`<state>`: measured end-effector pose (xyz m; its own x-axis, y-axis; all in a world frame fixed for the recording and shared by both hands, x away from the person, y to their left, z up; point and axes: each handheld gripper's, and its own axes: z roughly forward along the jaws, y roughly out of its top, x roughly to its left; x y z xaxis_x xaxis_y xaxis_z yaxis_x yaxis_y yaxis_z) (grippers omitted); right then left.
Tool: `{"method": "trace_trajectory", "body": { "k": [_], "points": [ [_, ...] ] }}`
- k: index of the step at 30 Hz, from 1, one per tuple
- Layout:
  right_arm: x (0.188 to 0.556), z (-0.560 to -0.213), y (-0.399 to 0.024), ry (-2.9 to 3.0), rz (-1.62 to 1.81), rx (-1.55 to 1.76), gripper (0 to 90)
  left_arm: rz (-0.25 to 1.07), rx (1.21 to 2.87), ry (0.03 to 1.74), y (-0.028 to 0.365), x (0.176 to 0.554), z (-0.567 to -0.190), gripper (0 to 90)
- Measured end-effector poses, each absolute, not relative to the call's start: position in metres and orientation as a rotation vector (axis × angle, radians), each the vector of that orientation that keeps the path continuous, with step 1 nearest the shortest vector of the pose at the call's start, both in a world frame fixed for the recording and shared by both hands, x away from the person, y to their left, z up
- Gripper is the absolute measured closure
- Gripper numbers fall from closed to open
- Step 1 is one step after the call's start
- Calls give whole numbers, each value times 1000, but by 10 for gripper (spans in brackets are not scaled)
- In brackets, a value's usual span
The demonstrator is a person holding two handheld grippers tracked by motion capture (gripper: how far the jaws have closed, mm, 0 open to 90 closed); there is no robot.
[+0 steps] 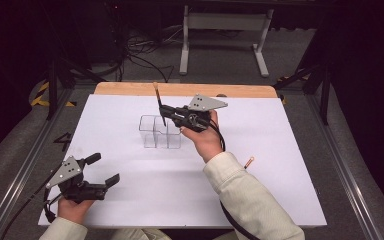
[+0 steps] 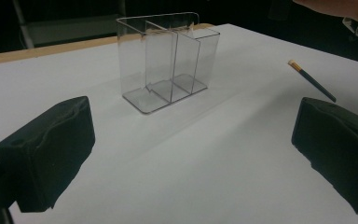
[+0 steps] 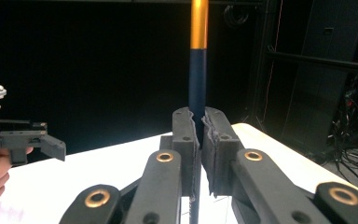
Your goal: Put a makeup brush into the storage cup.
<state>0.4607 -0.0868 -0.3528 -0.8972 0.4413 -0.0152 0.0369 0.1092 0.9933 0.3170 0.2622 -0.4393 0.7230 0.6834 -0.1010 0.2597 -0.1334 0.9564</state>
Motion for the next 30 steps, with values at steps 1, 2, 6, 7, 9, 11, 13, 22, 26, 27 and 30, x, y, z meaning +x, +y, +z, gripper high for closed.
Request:
{"method": "trace_trajectory", "body": {
  "k": [1,2,6,7,9,11,13,22,26,27,30],
  "points": [
    [462,-355,-85,2083,1855,476,842,432,1709,757,262,317,-439,2],
    [464,-357,-84,2082,1853,482,843,431,1708,757,262,317,-439,2],
    [467,-362,-82,2082,1847,494,842,432,1702,760,263,317,-439,2],
    [469,-364,-81,2082,1845,498,842,430,1706,758,263,317,-439,2],
    [470,-366,-80,2080,1845,497,842,430,1706,757,263,317,-439,2],
    [472,-370,-81,2078,1836,513,841,425,1707,759,263,317,-439,2],
    [475,-374,-80,2072,1837,529,841,427,1703,758,262,317,-440,2],
    [480,-388,-74,2085,1826,569,841,426,1707,756,263,317,-439,2],
    [481,-393,-73,2090,1822,577,841,425,1706,758,263,317,-439,2],
    [482,-395,-73,2089,1820,583,841,424,1706,757,263,317,-439,2],
    [482,-399,-73,2099,1816,592,840,424,1707,758,263,317,-439,2]
  ]
}}
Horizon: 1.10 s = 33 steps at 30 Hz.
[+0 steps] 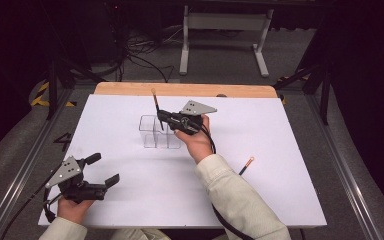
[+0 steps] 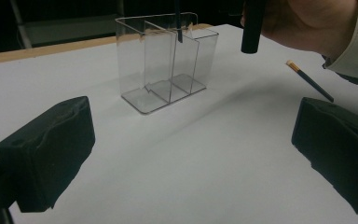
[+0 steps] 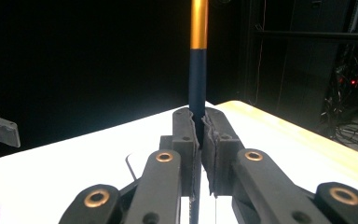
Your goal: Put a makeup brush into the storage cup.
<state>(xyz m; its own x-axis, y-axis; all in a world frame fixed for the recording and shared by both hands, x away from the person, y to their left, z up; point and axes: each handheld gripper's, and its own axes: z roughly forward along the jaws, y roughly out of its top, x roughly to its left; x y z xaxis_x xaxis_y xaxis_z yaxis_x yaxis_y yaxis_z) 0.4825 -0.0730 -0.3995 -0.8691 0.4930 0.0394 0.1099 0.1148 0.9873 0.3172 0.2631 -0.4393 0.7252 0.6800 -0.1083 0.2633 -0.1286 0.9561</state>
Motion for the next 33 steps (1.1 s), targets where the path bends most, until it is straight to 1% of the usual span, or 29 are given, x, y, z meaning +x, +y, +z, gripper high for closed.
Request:
{"method": "trace_trajectory", "body": {
  "k": [28,33],
  "points": [
    [482,-412,-70,2173,1730,647,838,420,1712,761,262,318,-440,2],
    [483,-412,-71,2174,1723,661,826,421,1713,759,262,318,-440,2]
  ]
}}
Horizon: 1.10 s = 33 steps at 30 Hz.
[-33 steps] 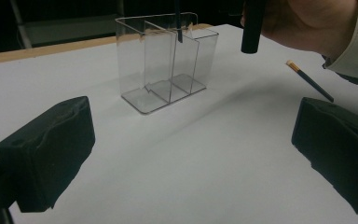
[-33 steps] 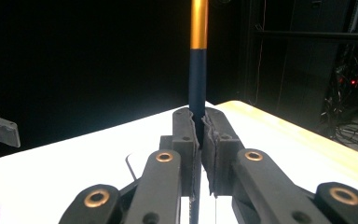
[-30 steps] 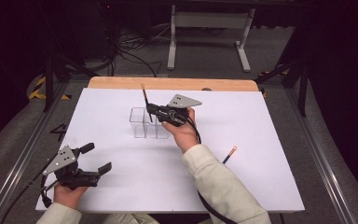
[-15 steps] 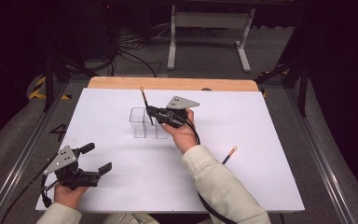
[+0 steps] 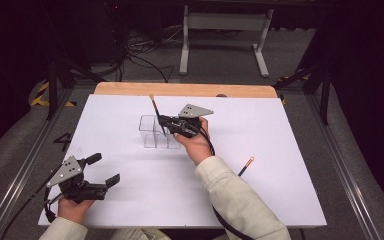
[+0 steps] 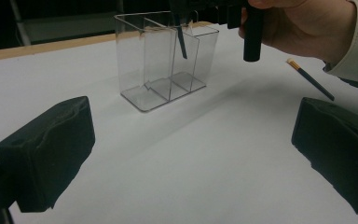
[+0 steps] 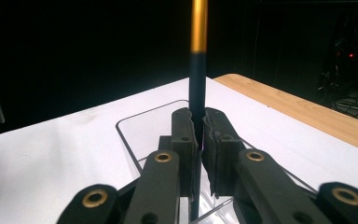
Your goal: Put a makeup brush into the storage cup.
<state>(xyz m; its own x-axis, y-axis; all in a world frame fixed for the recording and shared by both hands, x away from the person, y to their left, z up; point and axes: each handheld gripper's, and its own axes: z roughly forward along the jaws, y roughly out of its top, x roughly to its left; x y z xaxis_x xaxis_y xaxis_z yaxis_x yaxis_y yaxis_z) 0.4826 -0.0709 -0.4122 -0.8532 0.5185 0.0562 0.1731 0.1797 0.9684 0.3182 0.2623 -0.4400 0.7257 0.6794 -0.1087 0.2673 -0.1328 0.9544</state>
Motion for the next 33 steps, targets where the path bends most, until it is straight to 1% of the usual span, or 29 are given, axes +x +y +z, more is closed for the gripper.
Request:
{"method": "trace_trajectory", "body": {
  "k": [2,3,4,7,8,13,15,19,25,33],
  "points": [
    [483,-412,-71,2175,1729,661,795,419,1712,761,262,318,-440,2],
    [482,-411,-70,2175,1738,653,748,419,1712,761,262,318,-440,2],
    [482,-411,-70,2175,1738,653,748,421,1711,760,262,318,-440,2],
    [480,-410,-69,2138,1775,663,538,421,1710,763,262,318,-440,2],
    [479,-408,-70,2123,1798,665,487,420,1710,762,262,318,-440,2],
    [473,-398,-75,2109,1775,685,252,419,1711,757,262,319,-439,2],
    [469,-391,-78,2115,1759,668,187,419,1705,760,261,320,-440,2],
    [461,-379,-85,2113,1740,644,129,420,1710,753,260,321,-440,2],
    [448,-367,-97,2144,1687,616,101,424,1706,753,259,322,-439,2],
    [431,-354,-120,2153,1632,608,87,419,1705,748,257,324,-438,2]
  ]
}}
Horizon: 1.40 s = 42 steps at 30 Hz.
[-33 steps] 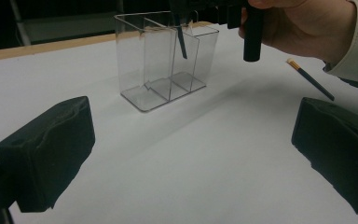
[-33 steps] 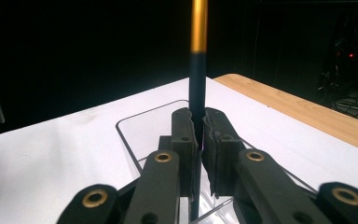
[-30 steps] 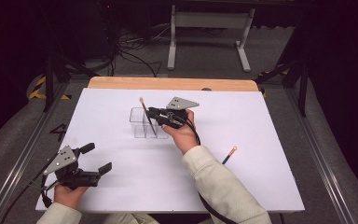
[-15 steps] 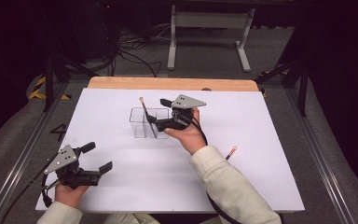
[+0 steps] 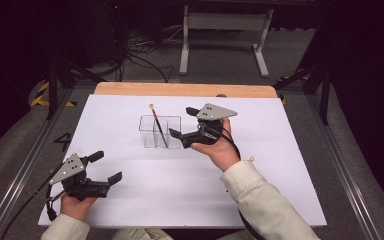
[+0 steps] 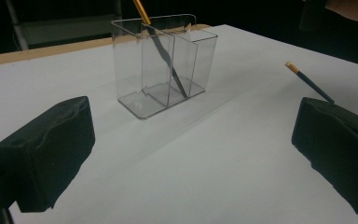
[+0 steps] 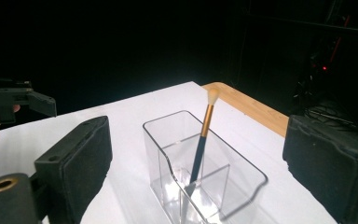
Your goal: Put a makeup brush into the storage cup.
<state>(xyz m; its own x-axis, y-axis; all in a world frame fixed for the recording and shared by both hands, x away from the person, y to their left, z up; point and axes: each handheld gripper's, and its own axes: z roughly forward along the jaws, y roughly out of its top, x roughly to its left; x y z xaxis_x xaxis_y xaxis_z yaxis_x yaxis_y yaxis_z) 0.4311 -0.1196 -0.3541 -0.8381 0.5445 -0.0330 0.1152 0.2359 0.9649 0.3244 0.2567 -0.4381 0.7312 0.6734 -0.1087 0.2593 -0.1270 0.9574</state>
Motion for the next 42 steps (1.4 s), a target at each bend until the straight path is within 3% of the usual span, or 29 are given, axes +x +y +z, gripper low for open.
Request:
{"method": "trace_trajectory", "body": {
  "k": [19,42],
  "points": [
    [404,-331,-174,2142,1629,665,12,420,1711,750,255,326,-439,2],
    [377,-326,-231,2081,1526,728,15,420,1714,752,254,326,-438,2]
  ]
}}
